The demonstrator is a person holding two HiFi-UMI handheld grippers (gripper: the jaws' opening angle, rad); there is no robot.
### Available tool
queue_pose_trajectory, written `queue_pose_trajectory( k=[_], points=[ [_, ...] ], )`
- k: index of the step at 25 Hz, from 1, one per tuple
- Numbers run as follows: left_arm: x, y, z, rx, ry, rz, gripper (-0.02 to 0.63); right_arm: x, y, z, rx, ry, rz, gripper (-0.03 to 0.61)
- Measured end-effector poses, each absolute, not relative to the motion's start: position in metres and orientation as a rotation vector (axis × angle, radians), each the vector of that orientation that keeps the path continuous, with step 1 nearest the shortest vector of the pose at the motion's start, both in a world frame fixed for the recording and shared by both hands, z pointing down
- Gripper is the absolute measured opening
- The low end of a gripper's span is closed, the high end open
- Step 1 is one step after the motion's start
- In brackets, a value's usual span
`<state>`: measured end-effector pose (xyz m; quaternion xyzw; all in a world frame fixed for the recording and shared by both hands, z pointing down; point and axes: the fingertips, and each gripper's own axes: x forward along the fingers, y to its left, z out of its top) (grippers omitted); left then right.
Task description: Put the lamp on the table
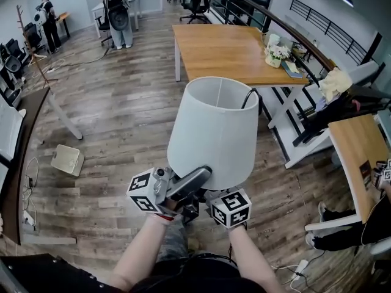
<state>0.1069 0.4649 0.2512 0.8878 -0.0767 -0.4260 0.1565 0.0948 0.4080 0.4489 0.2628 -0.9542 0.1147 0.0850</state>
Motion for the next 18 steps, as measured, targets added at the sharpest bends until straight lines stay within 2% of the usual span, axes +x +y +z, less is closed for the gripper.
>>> queue_pose_trajectory(
  k=[7, 18],
  points=[
    [0.09, 0.385, 0.251, 2.534, -0.137, -1.184, 0.011, 0.079, 0.326, 0.448, 0.85, -2.834, 0.35, 0.167],
    [0.027, 0.259, 0.243, 2.492, -0.113, -1.165, 0.011, 0.018, 0.205, 0.442, 0.892, -2.81, 0.379, 0.167]
  ],
)
